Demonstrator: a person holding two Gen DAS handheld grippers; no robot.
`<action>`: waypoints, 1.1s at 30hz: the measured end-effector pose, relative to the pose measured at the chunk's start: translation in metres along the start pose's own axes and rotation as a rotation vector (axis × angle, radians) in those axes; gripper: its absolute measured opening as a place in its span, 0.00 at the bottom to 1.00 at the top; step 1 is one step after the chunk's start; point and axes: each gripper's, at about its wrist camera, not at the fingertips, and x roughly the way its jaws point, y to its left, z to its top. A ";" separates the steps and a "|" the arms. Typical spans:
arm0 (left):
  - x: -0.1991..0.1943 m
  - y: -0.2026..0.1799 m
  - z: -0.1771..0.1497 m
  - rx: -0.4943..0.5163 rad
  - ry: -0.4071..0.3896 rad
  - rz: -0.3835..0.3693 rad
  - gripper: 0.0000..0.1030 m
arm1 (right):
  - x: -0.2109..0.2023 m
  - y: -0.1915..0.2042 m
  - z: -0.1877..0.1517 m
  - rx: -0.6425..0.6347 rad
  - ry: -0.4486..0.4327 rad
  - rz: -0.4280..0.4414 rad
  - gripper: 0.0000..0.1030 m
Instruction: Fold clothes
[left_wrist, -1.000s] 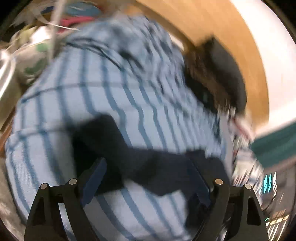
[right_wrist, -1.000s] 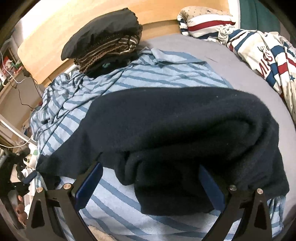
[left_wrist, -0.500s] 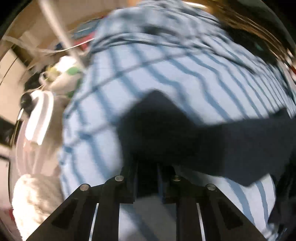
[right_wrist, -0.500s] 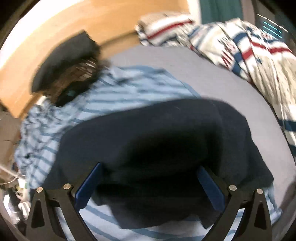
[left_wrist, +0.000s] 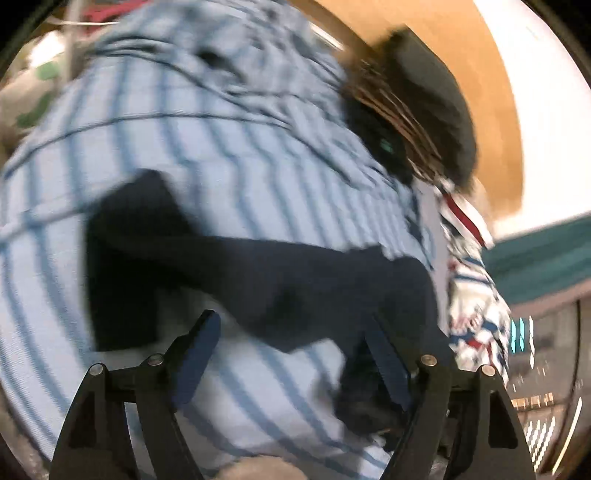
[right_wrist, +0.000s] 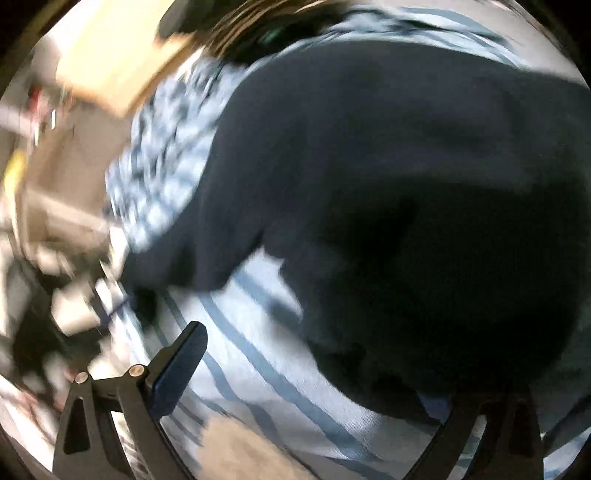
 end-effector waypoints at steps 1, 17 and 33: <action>0.009 -0.009 0.000 0.021 0.028 -0.010 0.78 | 0.001 0.005 -0.002 -0.035 0.016 -0.004 1.00; 0.178 -0.100 -0.038 0.252 0.400 0.043 0.73 | -0.122 -0.095 -0.018 0.346 -0.394 -0.035 1.00; 0.071 0.004 0.021 -0.093 -0.022 0.293 0.00 | -0.102 -0.056 -0.020 0.229 -0.345 -0.137 1.00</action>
